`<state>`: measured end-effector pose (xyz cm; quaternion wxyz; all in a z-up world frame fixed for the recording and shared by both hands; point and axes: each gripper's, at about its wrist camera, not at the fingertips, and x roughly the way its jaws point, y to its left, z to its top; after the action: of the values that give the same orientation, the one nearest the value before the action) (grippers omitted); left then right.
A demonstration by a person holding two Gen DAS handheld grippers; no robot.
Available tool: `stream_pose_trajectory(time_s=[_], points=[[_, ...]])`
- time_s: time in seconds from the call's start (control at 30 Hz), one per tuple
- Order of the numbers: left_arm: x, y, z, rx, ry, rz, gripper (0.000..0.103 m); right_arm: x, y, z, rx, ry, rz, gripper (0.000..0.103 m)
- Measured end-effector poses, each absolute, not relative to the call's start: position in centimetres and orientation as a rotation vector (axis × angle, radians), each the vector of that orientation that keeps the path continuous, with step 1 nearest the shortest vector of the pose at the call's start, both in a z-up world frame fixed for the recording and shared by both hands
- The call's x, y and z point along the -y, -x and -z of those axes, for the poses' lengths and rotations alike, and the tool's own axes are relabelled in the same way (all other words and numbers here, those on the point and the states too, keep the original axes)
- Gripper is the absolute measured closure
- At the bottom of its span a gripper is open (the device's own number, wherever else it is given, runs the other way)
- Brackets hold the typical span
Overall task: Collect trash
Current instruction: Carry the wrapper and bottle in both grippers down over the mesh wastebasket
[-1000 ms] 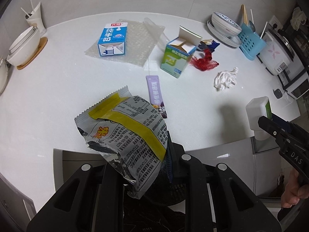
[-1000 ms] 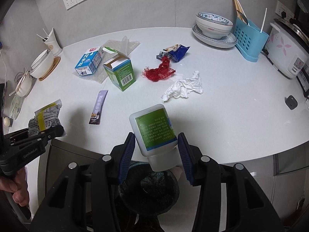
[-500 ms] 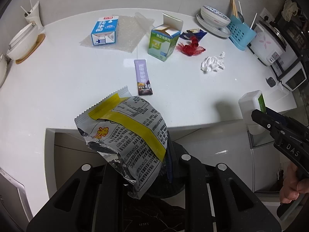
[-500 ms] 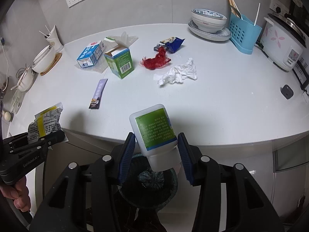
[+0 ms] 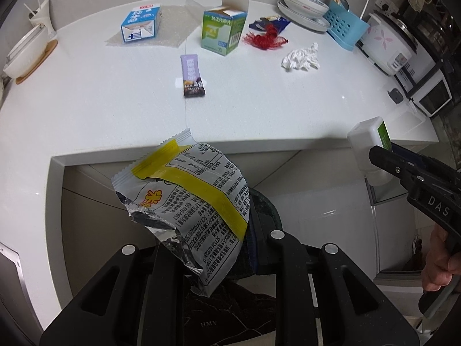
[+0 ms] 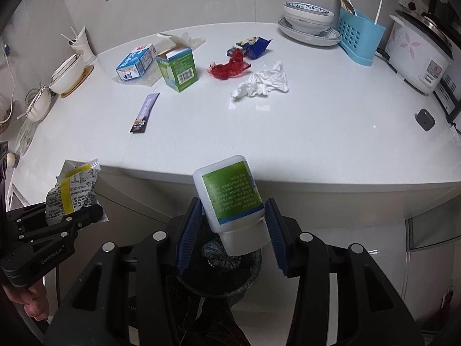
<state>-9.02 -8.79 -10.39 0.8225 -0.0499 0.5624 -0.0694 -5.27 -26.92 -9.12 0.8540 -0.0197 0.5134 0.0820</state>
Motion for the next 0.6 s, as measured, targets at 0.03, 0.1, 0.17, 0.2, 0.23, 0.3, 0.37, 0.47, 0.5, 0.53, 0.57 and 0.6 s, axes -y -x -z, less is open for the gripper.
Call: stream_pose_trajectory(time_s=[0.03, 0.1, 0.17, 0.2, 0.23, 0.3, 0.37, 0.47, 0.5, 0.53, 0.57, 0.6], points=[[8.9, 9.2, 10.6, -1.197, 0.105, 0.147, 0.085, 27.0, 5.5, 9.3, -1.081, 0.042, -0.171, 0.059], [9.1, 9.5, 11.2, -1.207, 0.11, 0.148, 0.085, 27.2, 5.8, 9.8, -1.088, 0.038, -0.169, 0.059], [9.4, 9.9, 11.6, -1.207, 0.107, 0.15, 0.085, 27.4, 6.1, 10.2, -1.095, 0.033, -0.167, 0.059], [9.6, 10.0, 11.8, -1.209, 0.103, 0.151, 0.085, 27.5, 6.3, 10.4, -1.098, 0.034, -0.165, 0.059], [9.7, 10.1, 12.1, -1.211, 0.102, 0.154, 0.085, 27.6, 6.5, 10.7, -1.098, 0.032, -0.164, 0.06], [9.9, 10.2, 12.5, -1.211, 0.105, 0.162, 0.085, 27.8, 6.8, 11.1, -1.103, 0.027, -0.163, 0.059], [10.2, 10.3, 12.8, -1.212, 0.106, 0.17, 0.085, 28.0, 7.0, 11.6, -1.107, 0.023, -0.162, 0.06], [10.6, 10.4, 13.3, -1.21, 0.12, 0.188, 0.085, 28.2, 7.3, 12.3, -1.113, 0.022, -0.161, 0.06], [10.7, 10.4, 13.4, -1.207, 0.13, 0.196, 0.085, 28.3, 7.4, 12.7, -1.115, 0.021, -0.161, 0.06], [10.9, 10.5, 13.6, -1.203, 0.128, 0.201, 0.085, 28.4, 7.5, 12.9, -1.116, 0.02, -0.161, 0.06], [11.0, 10.5, 13.7, -1.203, 0.124, 0.202, 0.085, 28.4, 7.5, 13.2, -1.118, 0.017, -0.161, 0.06], [11.2, 10.5, 13.9, -1.204, 0.124, 0.203, 0.085, 28.5, 7.6, 13.5, -1.12, 0.014, -0.162, 0.06]])
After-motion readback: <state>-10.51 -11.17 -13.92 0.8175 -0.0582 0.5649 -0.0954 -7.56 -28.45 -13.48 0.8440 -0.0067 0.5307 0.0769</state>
